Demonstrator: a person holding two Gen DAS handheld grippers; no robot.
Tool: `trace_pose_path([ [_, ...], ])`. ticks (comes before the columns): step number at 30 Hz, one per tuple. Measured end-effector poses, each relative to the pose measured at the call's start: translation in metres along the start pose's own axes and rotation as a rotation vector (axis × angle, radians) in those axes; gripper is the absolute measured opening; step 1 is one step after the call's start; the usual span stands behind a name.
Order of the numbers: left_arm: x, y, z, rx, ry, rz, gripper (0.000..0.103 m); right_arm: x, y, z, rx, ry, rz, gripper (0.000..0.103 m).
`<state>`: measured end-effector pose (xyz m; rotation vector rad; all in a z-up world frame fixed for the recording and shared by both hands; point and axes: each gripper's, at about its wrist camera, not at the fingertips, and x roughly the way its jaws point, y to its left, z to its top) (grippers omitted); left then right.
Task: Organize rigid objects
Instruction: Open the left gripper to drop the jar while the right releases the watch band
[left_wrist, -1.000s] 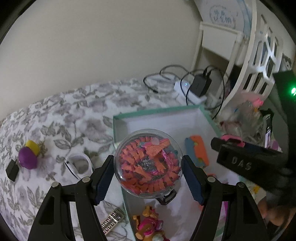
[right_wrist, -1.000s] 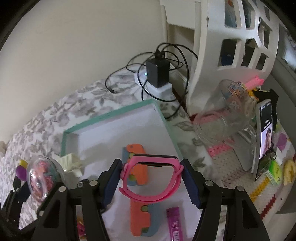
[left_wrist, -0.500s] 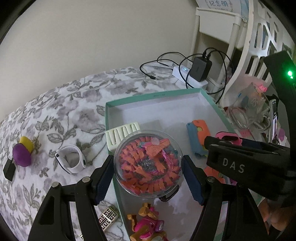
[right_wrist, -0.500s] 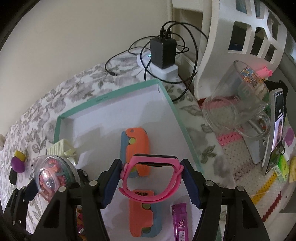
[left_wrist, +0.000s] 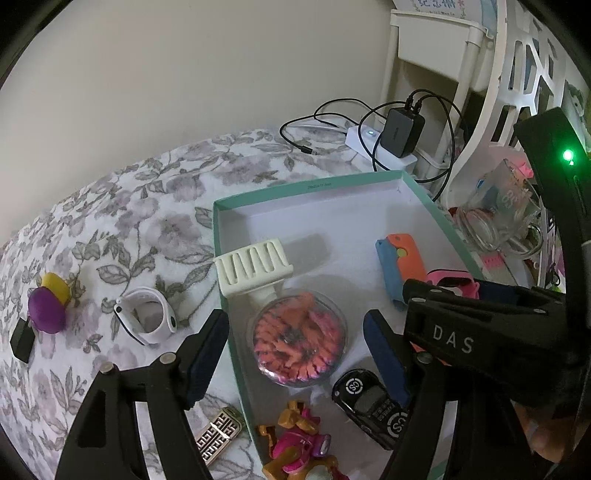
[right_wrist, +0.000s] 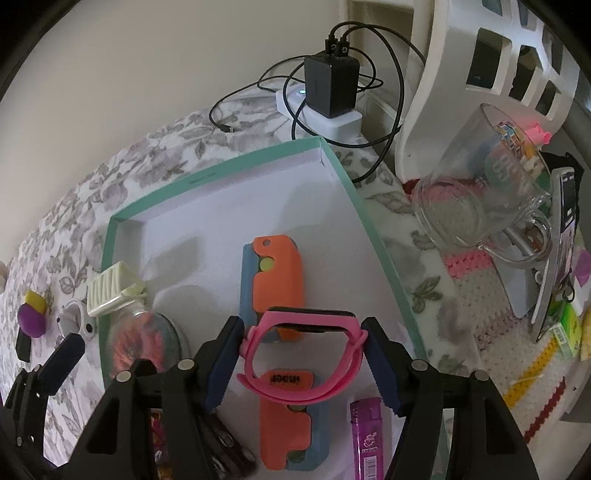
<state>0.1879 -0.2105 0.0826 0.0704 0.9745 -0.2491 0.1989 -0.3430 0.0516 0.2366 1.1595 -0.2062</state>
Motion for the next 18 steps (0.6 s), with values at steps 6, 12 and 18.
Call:
trace_pose_path([
  [6, -0.014, 0.004, 0.006, 0.000, -0.022, 0.017, 0.076, -0.020, 0.005, 0.005, -0.014, -0.046, 0.012, 0.069],
  [12, -0.028, 0.017, 0.012, -0.015, -0.036, 0.041, 0.076, -0.051, 0.019, 0.009, -0.048, -0.123, 0.027, 0.069],
  [18, -0.039, 0.052, 0.017, -0.117, -0.023, 0.078, 0.076, -0.066, 0.034, 0.008, -0.081, -0.161, 0.028, 0.069],
])
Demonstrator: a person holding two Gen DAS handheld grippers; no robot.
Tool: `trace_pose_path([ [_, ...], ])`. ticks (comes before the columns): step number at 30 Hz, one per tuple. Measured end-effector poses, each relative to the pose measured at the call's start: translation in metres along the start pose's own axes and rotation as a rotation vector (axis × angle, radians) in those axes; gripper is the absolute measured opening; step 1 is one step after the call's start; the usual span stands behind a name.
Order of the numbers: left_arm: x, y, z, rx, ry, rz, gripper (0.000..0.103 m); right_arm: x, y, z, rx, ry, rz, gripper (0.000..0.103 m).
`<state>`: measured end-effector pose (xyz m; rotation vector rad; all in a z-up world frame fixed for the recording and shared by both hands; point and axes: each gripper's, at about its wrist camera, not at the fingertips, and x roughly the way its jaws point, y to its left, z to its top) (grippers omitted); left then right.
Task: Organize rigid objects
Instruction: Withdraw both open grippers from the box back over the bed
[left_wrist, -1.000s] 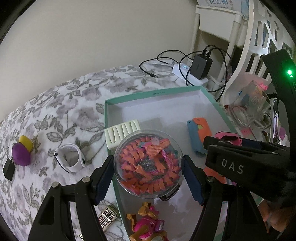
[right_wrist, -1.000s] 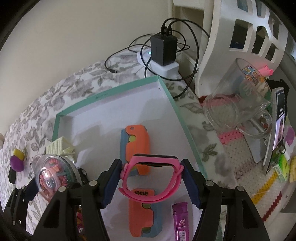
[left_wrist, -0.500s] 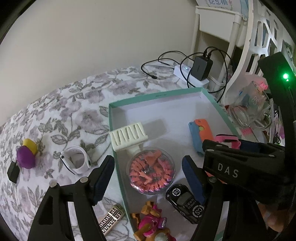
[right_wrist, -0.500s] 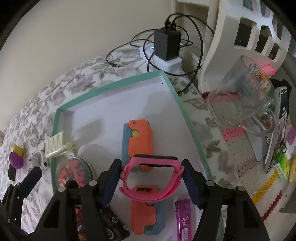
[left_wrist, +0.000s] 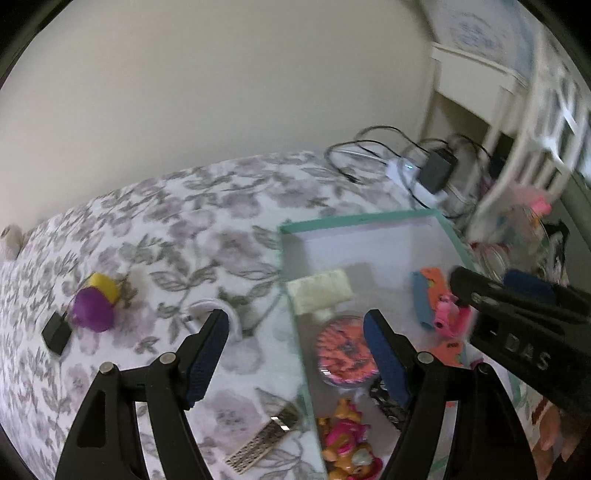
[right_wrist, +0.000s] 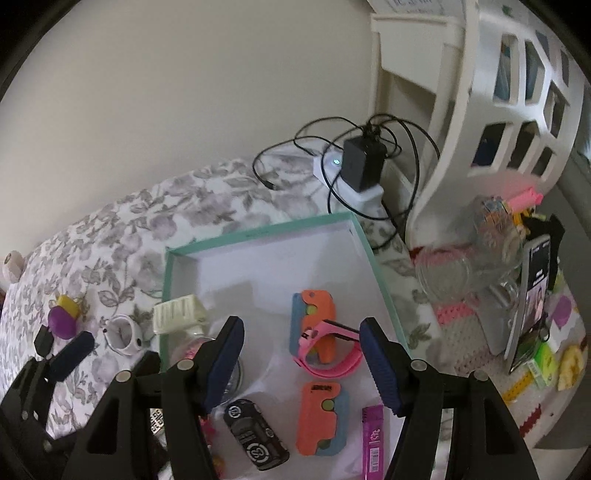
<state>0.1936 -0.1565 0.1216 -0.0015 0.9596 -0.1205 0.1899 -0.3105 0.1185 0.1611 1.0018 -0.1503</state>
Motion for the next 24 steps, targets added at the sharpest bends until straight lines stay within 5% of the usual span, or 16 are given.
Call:
trace_pose_path([
  [12, -0.006, 0.108, -0.004, -0.306, 0.037, 0.138, 0.076, 0.011, 0.035, -0.008, -0.077, 0.038, 0.034, 0.070],
  [21, -0.008, 0.172, -0.021, -0.446, 0.070, 0.194, 0.078, 0.010, 0.074, -0.016, -0.152, 0.033, 0.078, 0.084],
  [24, -0.010, 0.185, -0.023, -0.472, 0.072, 0.203, 0.090, 0.010, 0.086, -0.019, -0.172, 0.031, 0.094, 0.096],
])
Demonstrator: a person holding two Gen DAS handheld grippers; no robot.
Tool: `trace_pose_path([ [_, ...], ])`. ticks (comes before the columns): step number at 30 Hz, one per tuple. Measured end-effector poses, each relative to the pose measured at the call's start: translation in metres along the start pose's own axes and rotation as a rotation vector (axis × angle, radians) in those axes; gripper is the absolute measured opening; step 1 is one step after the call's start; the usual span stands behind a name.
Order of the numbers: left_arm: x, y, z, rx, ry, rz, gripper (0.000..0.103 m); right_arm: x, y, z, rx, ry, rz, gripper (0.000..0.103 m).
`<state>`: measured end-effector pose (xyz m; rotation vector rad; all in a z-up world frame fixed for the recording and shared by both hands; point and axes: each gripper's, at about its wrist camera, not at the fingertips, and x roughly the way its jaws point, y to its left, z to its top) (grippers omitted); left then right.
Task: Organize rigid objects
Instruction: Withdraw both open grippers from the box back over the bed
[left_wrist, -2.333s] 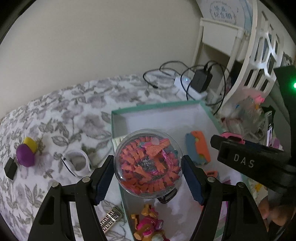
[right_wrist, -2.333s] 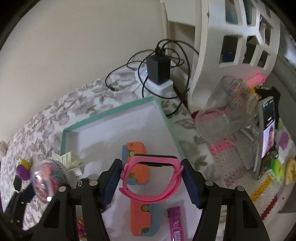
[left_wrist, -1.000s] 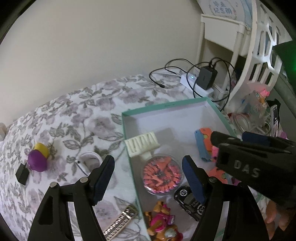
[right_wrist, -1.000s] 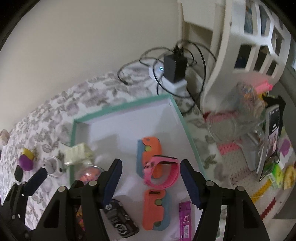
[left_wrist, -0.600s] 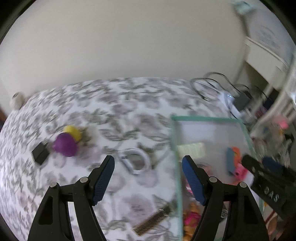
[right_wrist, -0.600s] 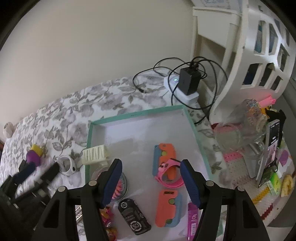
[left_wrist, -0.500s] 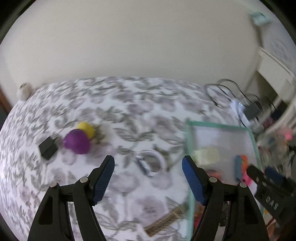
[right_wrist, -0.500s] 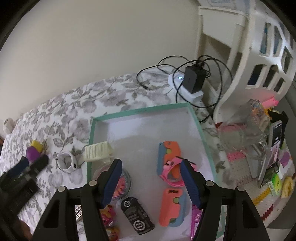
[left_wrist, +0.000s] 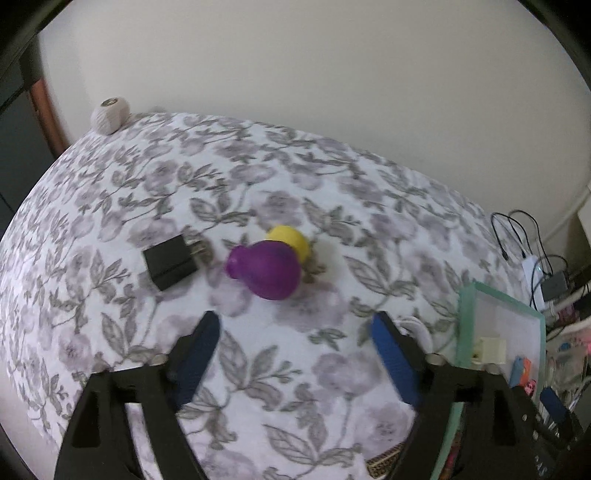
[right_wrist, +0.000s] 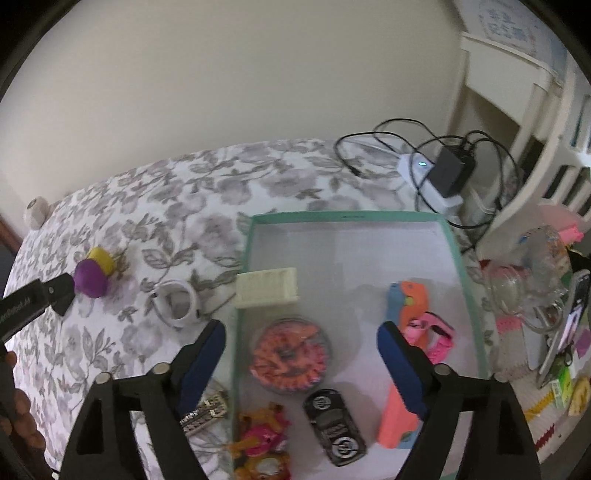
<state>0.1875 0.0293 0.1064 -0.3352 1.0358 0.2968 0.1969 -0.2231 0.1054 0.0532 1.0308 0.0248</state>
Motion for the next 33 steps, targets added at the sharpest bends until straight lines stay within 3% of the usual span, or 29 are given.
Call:
trace_pose_path([
  [7, 0.000, 0.025, 0.007, -0.037, -0.006, 0.010, 0.091, 0.002, 0.025, -0.002, -0.043, -0.007, 0.015, 0.102],
  [10, 0.001, 0.034, 0.009, -0.044, -0.008, 0.010, 0.103, 0.003, 0.034, -0.003, -0.056, -0.009, 0.021, 0.103],
  [24, -0.001, 0.089, 0.022, -0.118, -0.038, 0.001, 0.103, 0.002, 0.071, -0.003, -0.110, -0.020, 0.054, 0.103],
  [33, 0.012, 0.151, 0.029, -0.265, -0.008, 0.017, 0.103, 0.007, 0.091, 0.006, -0.121, -0.033, 0.089, 0.103],
])
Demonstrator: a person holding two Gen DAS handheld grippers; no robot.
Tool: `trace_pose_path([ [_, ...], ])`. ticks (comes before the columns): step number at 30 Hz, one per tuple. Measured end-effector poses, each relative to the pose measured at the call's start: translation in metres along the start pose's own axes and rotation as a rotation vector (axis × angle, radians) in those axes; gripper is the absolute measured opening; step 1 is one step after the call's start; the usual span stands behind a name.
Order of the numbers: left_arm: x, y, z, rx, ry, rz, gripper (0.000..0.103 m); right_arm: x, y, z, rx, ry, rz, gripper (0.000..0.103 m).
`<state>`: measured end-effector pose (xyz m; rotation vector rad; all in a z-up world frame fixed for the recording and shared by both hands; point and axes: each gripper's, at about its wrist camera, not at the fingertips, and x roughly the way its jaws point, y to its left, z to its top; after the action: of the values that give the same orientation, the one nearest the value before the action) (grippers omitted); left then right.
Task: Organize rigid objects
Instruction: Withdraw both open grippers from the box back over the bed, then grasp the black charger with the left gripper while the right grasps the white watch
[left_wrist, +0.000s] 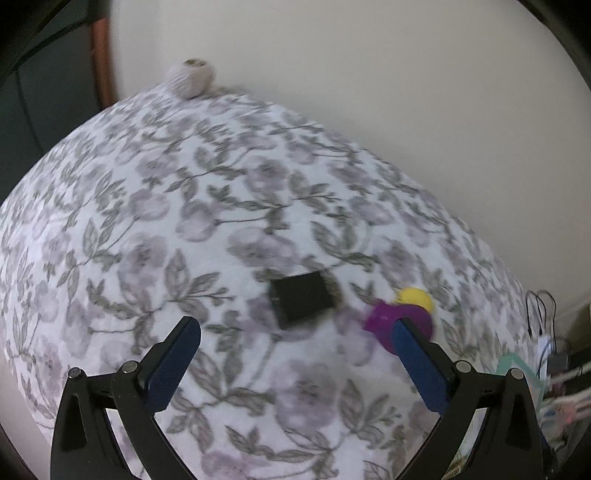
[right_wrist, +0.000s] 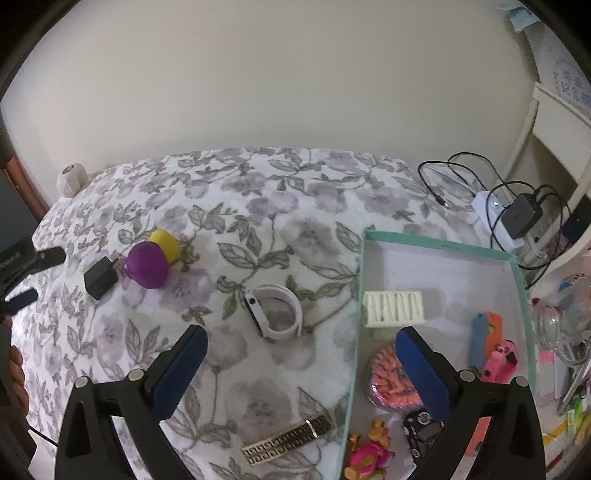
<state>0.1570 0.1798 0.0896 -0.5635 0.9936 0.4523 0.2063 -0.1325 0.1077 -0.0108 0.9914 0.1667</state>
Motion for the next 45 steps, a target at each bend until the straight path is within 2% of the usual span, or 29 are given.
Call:
trace_pose_path([
  [3, 0.009, 0.015, 0.003, -0.056, 0.019, -0.007, 0.103, 0.008, 0.007, 0.005, -0.001, 0.004, 0.013, 0.103],
  [7, 0.023, 0.022, 0.007, -0.080, 0.036, -0.014, 0.103, 0.022, 0.016, 0.010, -0.020, 0.004, 0.025, 0.103],
  [21, 0.068, 0.002, 0.010, -0.032, 0.028, -0.069, 0.103, 0.084, 0.024, 0.013, -0.044, 0.077, -0.011, 0.097],
  [30, 0.088, 0.003, 0.007, -0.071, 0.042, -0.103, 0.103, 0.099, 0.019, 0.009, -0.032, 0.102, 0.006, 0.097],
  [33, 0.094, 0.003, 0.006, -0.070, 0.041, -0.093, 0.103, 0.103, 0.018, 0.008, -0.025, 0.109, 0.010, 0.097],
  [35, 0.095, 0.001, 0.005, -0.055, 0.027, -0.083, 0.103, 0.105, 0.016, 0.008, -0.024, 0.113, 0.009, 0.090],
  [39, 0.095, -0.001, 0.004, -0.042, 0.015, -0.072, 0.102, 0.111, 0.015, 0.006, -0.019, 0.125, 0.007, 0.087],
  [41, 0.095, -0.002, 0.003, -0.029, 0.011, -0.057, 0.096, 0.111, 0.016, 0.006, -0.024, 0.121, 0.000, 0.082],
  [43, 0.093, -0.002, 0.004, -0.017, 0.007, -0.029, 0.082, 0.110, 0.015, 0.007, -0.027, 0.119, -0.006, 0.076],
  [44, 0.092, -0.002, 0.004, -0.017, 0.005, -0.036, 0.079, 0.109, 0.014, 0.007, -0.026, 0.119, -0.009, 0.074],
  [45, 0.091, -0.002, 0.004, -0.019, 0.005, -0.056, 0.071, 0.109, 0.014, 0.007, -0.022, 0.118, -0.005, 0.073],
])
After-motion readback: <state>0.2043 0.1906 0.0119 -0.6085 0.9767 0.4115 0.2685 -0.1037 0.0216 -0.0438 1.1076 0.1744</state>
